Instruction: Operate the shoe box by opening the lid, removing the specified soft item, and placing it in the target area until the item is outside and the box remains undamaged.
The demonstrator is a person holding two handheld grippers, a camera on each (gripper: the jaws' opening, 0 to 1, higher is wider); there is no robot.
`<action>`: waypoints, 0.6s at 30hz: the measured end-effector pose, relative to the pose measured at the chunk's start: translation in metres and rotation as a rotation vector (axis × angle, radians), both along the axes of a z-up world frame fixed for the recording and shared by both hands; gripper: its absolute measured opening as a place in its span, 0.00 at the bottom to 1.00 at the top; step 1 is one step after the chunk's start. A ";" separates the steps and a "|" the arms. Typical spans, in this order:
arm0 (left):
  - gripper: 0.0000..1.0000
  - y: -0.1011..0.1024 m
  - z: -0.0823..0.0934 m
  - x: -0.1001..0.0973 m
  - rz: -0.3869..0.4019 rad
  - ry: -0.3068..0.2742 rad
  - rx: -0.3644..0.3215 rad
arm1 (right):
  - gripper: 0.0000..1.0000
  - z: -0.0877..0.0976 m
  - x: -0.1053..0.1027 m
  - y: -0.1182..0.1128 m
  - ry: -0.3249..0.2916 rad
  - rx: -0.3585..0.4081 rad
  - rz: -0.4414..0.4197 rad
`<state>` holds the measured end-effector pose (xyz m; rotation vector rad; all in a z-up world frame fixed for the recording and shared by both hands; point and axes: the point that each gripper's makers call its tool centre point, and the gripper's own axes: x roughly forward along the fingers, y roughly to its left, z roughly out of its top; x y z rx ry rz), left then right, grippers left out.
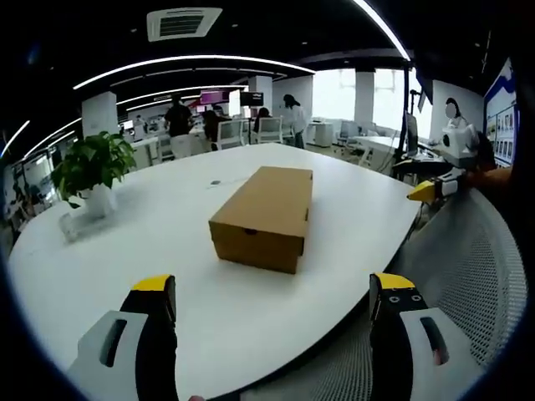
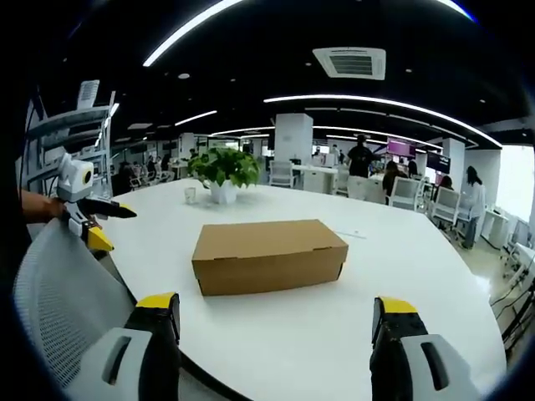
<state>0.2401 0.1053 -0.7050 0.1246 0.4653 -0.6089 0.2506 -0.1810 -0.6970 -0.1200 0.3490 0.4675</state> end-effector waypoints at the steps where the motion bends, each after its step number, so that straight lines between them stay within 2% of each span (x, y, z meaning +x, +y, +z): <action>1: 1.00 0.001 -0.001 0.001 0.007 0.003 0.002 | 0.95 0.000 0.000 0.000 0.001 -0.001 0.001; 6: 1.00 0.005 -0.001 0.003 0.036 0.017 -0.016 | 0.95 -0.001 0.000 0.000 0.002 -0.001 0.001; 18: 1.00 0.005 -0.003 0.001 0.029 0.026 0.002 | 0.95 -0.001 0.000 0.000 0.004 0.001 -0.004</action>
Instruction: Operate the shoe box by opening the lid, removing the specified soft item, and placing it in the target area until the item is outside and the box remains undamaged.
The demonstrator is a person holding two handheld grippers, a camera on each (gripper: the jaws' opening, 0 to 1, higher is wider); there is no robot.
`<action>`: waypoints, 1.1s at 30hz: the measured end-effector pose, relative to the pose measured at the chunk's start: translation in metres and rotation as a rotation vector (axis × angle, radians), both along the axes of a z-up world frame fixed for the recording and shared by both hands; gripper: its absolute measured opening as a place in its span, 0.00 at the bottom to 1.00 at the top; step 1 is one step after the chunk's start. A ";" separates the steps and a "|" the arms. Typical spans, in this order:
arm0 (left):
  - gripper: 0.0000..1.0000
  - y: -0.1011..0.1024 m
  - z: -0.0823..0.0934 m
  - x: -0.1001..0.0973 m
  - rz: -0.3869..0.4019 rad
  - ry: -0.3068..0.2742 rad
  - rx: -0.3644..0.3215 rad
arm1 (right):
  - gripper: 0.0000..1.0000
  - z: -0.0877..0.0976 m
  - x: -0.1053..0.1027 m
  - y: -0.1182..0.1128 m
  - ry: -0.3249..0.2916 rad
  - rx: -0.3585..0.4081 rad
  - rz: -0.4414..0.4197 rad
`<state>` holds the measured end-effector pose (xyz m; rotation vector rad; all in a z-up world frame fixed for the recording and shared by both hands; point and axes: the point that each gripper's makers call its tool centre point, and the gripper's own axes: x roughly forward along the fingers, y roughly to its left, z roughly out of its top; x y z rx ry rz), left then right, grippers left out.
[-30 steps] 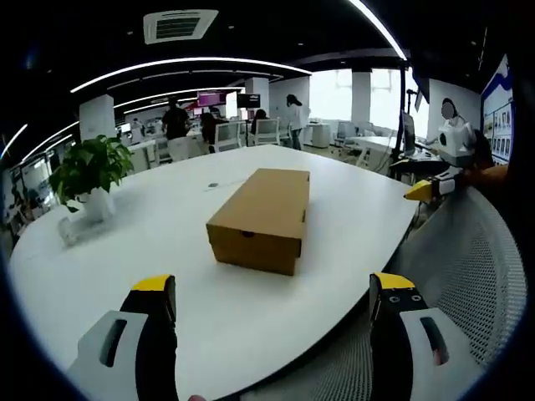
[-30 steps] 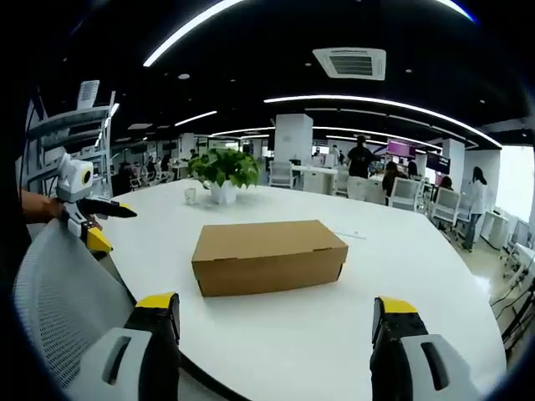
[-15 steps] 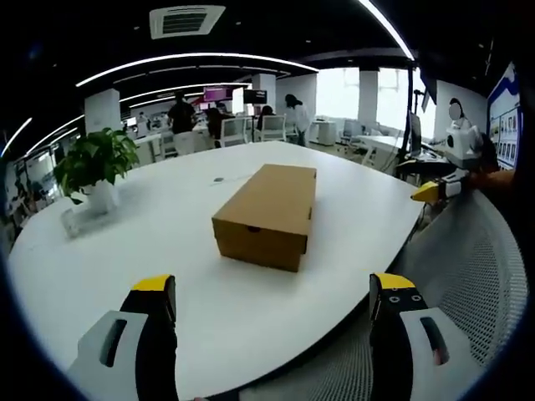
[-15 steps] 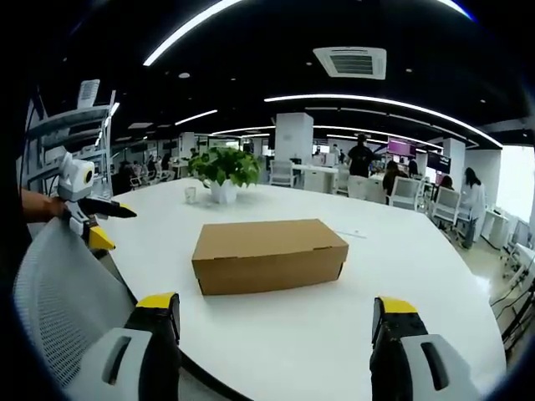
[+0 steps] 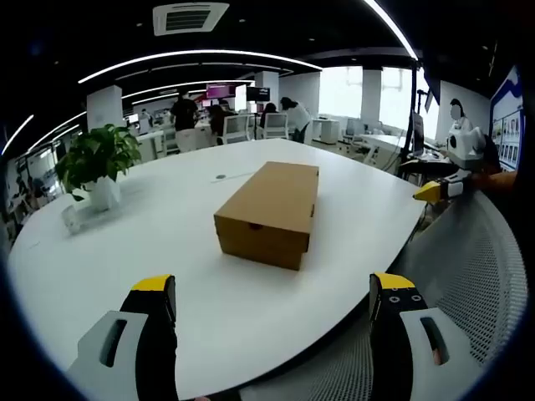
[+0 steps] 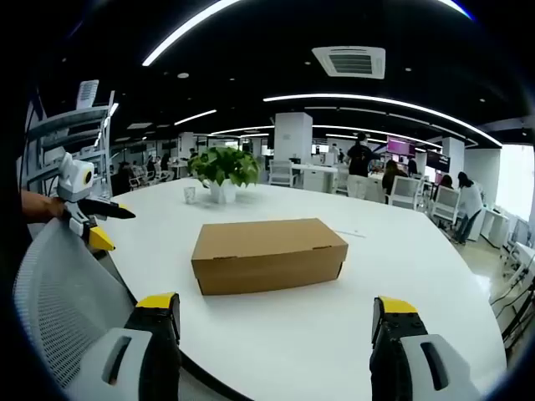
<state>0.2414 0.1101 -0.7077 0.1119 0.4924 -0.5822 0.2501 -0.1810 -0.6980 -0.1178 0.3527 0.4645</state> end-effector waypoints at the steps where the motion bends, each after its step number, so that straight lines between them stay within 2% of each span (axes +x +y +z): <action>1: 1.00 0.000 0.000 0.000 -0.001 0.001 -0.001 | 0.95 0.000 0.000 0.000 0.000 0.000 0.000; 7: 1.00 0.001 -0.002 0.000 0.000 0.004 0.016 | 0.95 -0.001 0.000 0.000 0.004 -0.002 0.000; 18: 1.00 0.001 -0.002 0.001 0.007 0.012 0.009 | 0.95 -0.001 0.001 -0.003 0.008 -0.010 -0.018; 26: 1.00 0.004 -0.006 0.001 0.014 0.045 0.034 | 0.95 -0.001 0.002 -0.005 0.008 -0.005 -0.033; 33: 1.00 0.004 0.001 0.005 0.020 0.042 0.050 | 0.95 -0.001 0.002 -0.007 0.021 0.010 -0.043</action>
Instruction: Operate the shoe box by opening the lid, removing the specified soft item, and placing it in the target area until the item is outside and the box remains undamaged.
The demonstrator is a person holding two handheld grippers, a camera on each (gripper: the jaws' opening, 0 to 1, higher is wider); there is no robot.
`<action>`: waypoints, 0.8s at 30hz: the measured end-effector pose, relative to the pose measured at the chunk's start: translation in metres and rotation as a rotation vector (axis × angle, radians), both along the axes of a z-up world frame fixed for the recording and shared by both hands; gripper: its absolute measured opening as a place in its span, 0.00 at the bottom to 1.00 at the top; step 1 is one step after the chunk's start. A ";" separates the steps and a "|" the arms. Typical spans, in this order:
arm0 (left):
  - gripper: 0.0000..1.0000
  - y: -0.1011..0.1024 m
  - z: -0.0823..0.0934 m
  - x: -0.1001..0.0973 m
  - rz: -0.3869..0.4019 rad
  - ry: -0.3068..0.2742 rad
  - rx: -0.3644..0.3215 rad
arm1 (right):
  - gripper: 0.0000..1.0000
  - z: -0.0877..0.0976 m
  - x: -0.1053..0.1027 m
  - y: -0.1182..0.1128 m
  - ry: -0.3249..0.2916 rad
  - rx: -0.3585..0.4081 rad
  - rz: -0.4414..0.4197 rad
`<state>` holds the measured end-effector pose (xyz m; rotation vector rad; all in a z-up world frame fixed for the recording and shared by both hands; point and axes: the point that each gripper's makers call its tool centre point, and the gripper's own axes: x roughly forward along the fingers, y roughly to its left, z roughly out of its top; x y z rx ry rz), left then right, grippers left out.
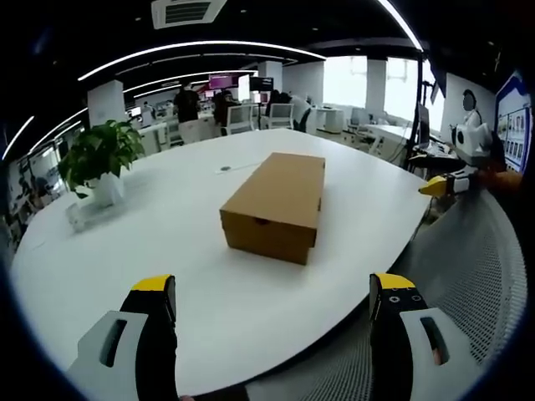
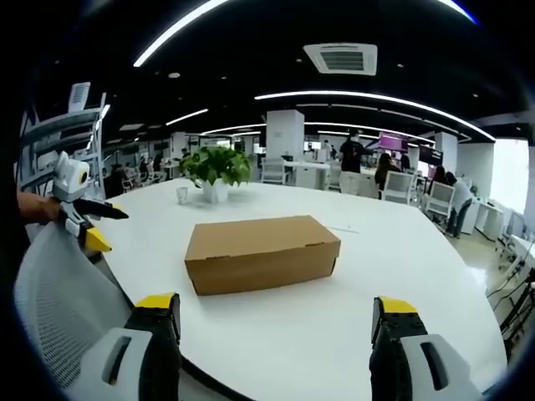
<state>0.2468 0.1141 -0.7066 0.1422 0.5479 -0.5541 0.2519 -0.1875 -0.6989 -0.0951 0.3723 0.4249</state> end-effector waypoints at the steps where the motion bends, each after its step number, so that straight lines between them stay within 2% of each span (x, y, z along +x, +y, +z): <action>1: 1.00 0.000 0.001 0.000 0.000 0.004 0.002 | 0.96 0.000 0.000 0.000 0.003 0.002 -0.001; 13: 1.00 -0.011 0.013 0.006 -0.014 0.012 -0.011 | 0.99 -0.004 -0.001 0.000 0.054 0.012 0.020; 24: 1.00 -0.012 0.016 0.017 0.041 0.029 -0.022 | 0.99 0.008 0.012 -0.009 0.039 -0.027 0.039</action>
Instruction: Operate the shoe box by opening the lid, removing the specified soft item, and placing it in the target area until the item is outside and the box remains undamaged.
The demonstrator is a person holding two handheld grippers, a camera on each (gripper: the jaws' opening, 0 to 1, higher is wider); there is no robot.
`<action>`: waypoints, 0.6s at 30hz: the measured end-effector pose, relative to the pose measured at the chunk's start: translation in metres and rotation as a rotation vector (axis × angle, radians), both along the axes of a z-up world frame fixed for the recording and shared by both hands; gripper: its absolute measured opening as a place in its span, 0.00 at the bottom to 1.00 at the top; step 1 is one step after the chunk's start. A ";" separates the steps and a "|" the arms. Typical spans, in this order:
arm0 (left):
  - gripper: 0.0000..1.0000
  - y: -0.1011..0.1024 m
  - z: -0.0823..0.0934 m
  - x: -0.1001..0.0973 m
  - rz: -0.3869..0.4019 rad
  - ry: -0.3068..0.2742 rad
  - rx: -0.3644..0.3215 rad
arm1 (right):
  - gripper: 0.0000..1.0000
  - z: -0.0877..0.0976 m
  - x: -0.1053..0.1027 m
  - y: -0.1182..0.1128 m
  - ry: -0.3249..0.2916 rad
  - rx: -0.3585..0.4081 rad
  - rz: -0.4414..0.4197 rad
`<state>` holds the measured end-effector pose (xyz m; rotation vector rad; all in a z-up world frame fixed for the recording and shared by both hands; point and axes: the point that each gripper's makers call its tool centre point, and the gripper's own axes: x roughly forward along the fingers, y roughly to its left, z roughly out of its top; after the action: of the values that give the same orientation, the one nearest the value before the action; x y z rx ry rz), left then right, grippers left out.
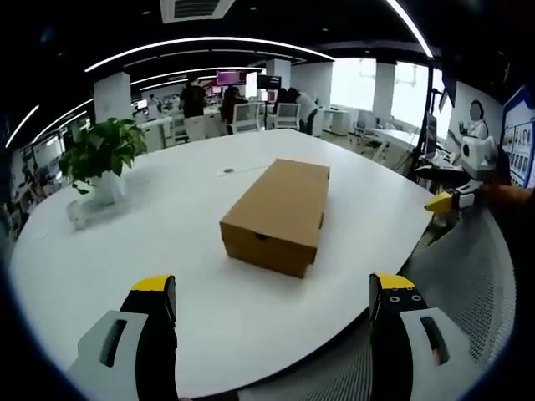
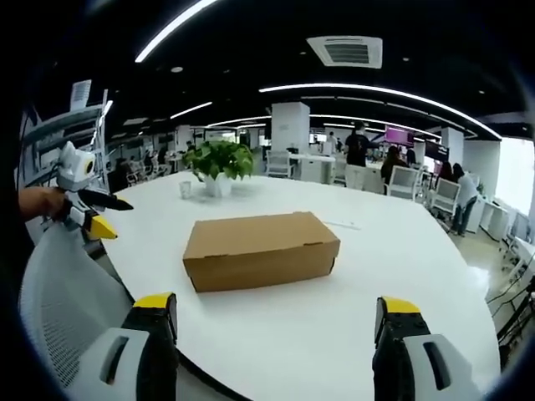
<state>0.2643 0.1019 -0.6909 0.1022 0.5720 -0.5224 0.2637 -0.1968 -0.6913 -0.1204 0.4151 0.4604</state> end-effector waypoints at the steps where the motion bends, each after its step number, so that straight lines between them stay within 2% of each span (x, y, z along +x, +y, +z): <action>1: 1.00 -0.001 0.000 0.001 0.001 0.003 0.004 | 0.98 0.000 0.001 -0.001 0.002 -0.004 0.005; 6: 1.00 -0.009 0.000 0.006 -0.002 0.004 0.016 | 0.98 0.000 0.004 -0.003 0.007 -0.037 0.044; 18: 1.00 -0.035 -0.004 0.013 0.017 0.018 -0.047 | 0.97 -0.006 0.023 -0.014 0.022 -0.076 0.116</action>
<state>0.2774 0.0671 -0.6953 0.0483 0.5779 -0.5203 0.2870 -0.2109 -0.6970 -0.2139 0.4487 0.5608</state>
